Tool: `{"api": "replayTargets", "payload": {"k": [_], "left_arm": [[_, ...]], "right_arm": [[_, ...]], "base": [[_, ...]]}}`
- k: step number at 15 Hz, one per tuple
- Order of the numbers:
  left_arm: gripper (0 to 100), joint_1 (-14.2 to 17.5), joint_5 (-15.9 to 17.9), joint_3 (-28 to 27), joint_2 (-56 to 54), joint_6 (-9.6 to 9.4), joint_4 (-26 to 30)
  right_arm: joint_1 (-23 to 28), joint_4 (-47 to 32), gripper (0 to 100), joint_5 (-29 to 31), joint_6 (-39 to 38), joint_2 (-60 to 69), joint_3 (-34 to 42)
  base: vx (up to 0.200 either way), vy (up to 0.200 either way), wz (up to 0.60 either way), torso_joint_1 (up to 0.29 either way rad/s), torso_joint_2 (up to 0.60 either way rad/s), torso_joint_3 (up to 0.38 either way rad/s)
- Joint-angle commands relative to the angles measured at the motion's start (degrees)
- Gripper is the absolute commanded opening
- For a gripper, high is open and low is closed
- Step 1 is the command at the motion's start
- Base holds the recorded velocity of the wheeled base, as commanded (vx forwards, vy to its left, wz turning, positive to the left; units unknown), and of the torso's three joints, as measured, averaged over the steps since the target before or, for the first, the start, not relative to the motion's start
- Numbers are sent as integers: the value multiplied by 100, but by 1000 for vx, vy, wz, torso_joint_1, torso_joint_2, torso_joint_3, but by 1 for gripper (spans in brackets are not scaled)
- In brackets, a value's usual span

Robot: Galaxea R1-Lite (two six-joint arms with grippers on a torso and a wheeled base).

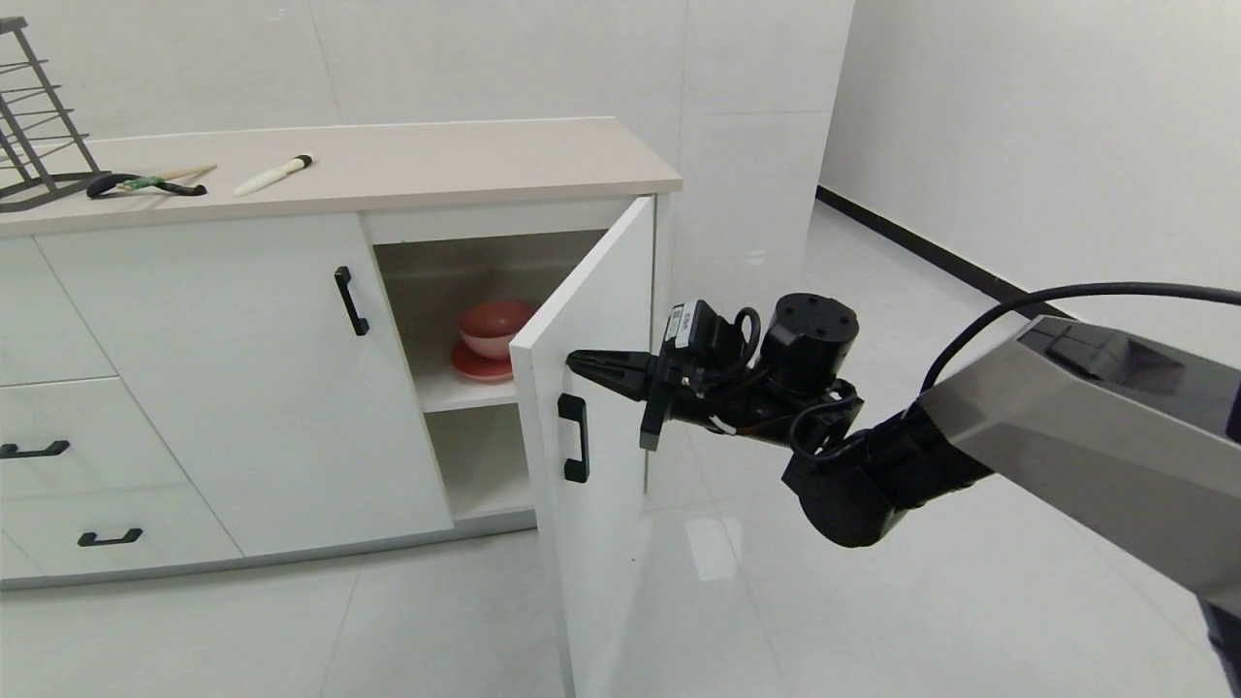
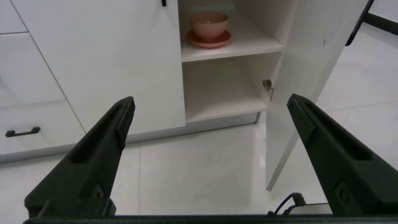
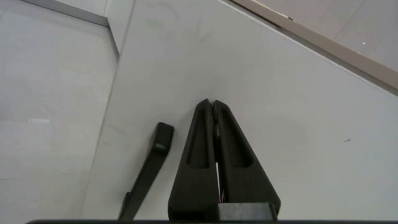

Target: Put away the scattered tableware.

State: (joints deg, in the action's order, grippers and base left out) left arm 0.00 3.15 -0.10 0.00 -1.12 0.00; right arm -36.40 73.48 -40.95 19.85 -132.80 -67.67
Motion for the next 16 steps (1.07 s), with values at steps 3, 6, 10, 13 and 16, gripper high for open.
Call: {"api": "replayTargets", "payload": {"k": [3, 6, 10, 13, 16], "left_arm": [[100, 0, 2, 1, 0, 24, 0], [100, 0, 28, 1, 0, 51, -9], [100, -9, 63, 1, 0, 86, 0], [100, 0, 55, 1, 0, 86, -9], [100, -9, 55, 1, 0, 86, -9]], "right_arm": [[1, 8, 0, -1, -25, -378, -458], [63, 8, 0, 8, -16, -712, -642], [72, 43, 0, 8, -25, -914, -827], [81, 43, 0, 8, -51, -958, -967], [89, 52, 0, 8, -60, -993, -1082]], "base": [[0, 0, 0, 0, 0, 0], [0, 0, 0, 0, 0, 0], [0, 0, 0, 0, 0, 0], [0, 133, 0, 0, 2, 3], [200, 200, 0, -1, 4, 2]]}}
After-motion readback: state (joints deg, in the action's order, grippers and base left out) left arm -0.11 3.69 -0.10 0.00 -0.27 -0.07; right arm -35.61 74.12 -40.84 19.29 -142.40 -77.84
